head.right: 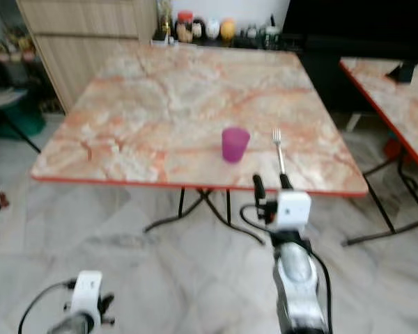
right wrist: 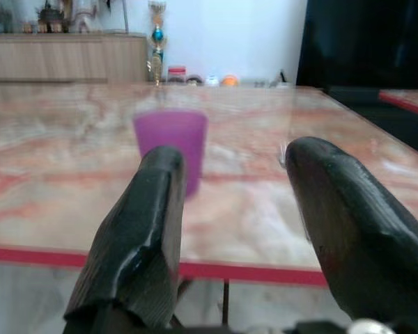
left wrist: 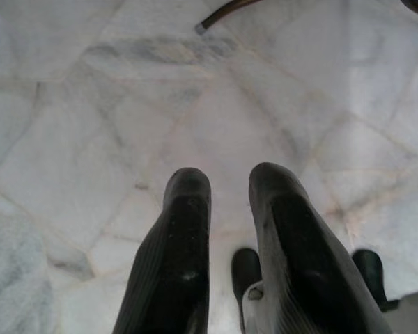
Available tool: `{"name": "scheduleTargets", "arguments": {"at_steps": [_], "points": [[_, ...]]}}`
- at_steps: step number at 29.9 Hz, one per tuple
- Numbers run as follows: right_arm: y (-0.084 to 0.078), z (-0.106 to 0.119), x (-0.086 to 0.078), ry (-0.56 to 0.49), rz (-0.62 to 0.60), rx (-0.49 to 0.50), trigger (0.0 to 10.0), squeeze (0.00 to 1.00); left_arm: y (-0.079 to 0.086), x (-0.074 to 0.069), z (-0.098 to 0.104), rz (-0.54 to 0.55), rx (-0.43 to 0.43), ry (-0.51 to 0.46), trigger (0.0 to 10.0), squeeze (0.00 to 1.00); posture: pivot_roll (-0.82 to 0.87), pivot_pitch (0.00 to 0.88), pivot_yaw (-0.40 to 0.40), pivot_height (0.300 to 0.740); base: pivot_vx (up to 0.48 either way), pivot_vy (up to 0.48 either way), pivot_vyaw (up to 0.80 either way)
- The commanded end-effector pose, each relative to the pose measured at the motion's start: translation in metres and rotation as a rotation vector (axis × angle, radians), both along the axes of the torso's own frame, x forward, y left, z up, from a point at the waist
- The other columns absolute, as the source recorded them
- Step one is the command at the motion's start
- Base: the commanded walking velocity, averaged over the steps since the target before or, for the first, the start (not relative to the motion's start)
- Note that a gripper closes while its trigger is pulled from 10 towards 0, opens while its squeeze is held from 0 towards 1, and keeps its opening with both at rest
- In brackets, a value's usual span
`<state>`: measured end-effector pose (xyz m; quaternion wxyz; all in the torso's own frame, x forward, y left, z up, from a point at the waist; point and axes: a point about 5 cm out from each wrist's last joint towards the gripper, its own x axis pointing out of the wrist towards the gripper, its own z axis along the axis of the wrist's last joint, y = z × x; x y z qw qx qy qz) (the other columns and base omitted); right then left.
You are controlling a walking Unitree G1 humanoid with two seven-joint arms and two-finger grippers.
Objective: Setting the table
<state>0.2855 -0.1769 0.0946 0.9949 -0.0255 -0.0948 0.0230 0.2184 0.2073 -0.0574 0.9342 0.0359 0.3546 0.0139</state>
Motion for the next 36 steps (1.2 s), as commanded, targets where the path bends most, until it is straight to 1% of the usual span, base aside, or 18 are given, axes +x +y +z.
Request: {"name": "scheduleTargets", "arguments": {"at_steps": [1,4,8,12,13,17,21,26,27,30,32,36], "points": [[-0.005,0.004,0.001,-0.011,-0.027,0.014,10.0,0.00,-0.001,-0.006,-0.004,0.004,-0.005,0.022,10.0,0.00,0.04,0.000,-0.034,0.724,0.000,0.000,0.00],[-0.008,0.007,0.002,-0.019,-0.057,0.036,10.0,0.00,-0.001,-0.005,-0.003,-0.001,-0.006,0.018,10.0,0.00,0.03,0.000,-0.034,0.724,0.000,0.000,0.00],[-0.011,0.010,0.003,-0.029,-0.077,0.031,10.0,0.00,-0.002,-0.004,-0.003,-0.003,-0.007,0.017,10.0,0.00,0.03,0.000,-0.035,0.724,0.000,0.000,0.00],[-0.020,0.011,0.006,-0.010,-0.154,0.036,10.0,0.00,-0.003,-0.004,-0.003,-0.006,-0.005,0.017,10.0,0.00,0.04,0.000,-0.039,0.724,0.000,0.000,-0.79],[-0.020,0.011,0.006,-0.010,-0.154,0.036,10.0,0.00,-0.003,-0.004,-0.003,-0.006,-0.005,0.017,10.0,0.00,0.04,0.000,-0.039,0.724,0.000,0.000,-0.76],[-0.018,0.015,0.006,-0.030,-0.147,0.036,10.0,0.00,-0.002,-0.004,-0.003,0.000,-0.002,0.019,10.0,0.00,0.03,0.000,-0.039,0.724,0.000,0.000,0.00],[-0.019,0.020,0.005,-0.062,-0.184,0.023,10.0,0.00,0.000,-0.005,-0.003,-0.001,0.000,0.021,10.0,0.00,0.04,0.000,-0.038,0.724,0.000,0.000,0.00],[-0.020,0.019,0.004,-0.058,-0.197,0.016,10.0,0.00,0.001,-0.005,-0.003,0.001,-0.001,0.021,10.0,0.00,0.04,0.000,-0.038,0.724,0.000,0.000,0.00],[-0.020,0.019,0.005,-0.054,-0.198,0.028,10.0,0.00,0.001,-0.005,-0.003,0.000,-0.001,0.021,10.0,0.00,0.04,0.000,-0.037,0.724,0.000,0.000,0.00],[-0.021,0.021,0.006,-0.054,-0.201,0.049,10.0,0.00,0.001,-0.005,-0.003,-0.002,0.000,0.021,10.0,0.00,0.03,0.000,-0.038,0.724,0.291,0.000,-0.78],[-0.021,0.024,0.005,-0.082,-0.199,0.034,10.0,0.00,0.000,-0.004,-0.003,-0.001,0.000,0.018,10.0,0.00,0.03,0.000,-0.038,0.724,0.307,0.000,0.00],[-0.021,0.025,0.004,-0.083,-0.205,0.033,10.0,0.00,-0.001,-0.004,-0.003,-0.002,0.000,0.017,10.0,0.00,0.04,0.000,-0.039,0.724,0.311,0.000,0.00]]}}
